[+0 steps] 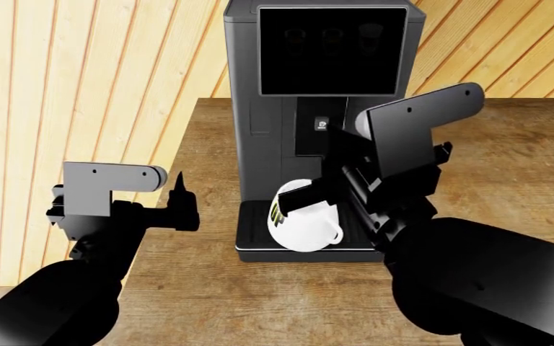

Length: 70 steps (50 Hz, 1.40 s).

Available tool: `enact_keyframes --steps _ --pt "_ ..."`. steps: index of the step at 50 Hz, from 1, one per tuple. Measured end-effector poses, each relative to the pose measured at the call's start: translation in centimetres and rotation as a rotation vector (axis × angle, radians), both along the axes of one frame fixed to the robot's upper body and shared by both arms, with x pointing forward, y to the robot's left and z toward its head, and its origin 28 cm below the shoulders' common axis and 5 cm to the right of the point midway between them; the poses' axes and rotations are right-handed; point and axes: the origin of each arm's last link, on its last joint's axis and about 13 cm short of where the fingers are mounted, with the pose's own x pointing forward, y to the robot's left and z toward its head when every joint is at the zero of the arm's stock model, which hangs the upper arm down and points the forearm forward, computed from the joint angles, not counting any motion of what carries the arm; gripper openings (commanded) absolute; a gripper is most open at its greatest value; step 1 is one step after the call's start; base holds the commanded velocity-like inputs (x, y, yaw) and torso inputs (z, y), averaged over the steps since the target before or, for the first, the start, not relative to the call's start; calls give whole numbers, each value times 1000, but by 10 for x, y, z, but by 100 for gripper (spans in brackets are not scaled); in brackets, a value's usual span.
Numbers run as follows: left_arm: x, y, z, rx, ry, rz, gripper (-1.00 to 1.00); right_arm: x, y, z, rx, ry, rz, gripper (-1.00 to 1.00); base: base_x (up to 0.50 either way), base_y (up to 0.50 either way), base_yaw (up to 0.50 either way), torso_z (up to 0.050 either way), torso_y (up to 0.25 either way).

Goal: Press the button on the coffee machine to serve coffee.

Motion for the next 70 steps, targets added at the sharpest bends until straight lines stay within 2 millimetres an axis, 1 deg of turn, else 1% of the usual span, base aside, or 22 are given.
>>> enact_keyframes --steps 10,20,32,52,53,70 --pt "0 0 0 0 -1 0 100 -16 -2 3 -4 -14 -4 -100 0 0 0 0 0" --pt "0 0 0 -1 -5 1 100 -31 -13 -2 -3 -35 -58 -100 0 0 0 0 0" --pt "-1 -1 0 1 -18 2 100 -47 -36 -17 19 -34 -150 -100 0 0 0 0 0" --pt "-4 0 -5 -4 -26 4 100 -58 -70 -49 94 4 -303 -100 0 0 0 0 0" --pt "-4 0 -5 -5 -26 4 100 -58 -71 -51 95 6 -308 100 0 0 0 0 0" --pt "-8 2 -16 -11 -10 11 100 -60 -86 -79 61 46 -387 100 0 0 0 0 0"
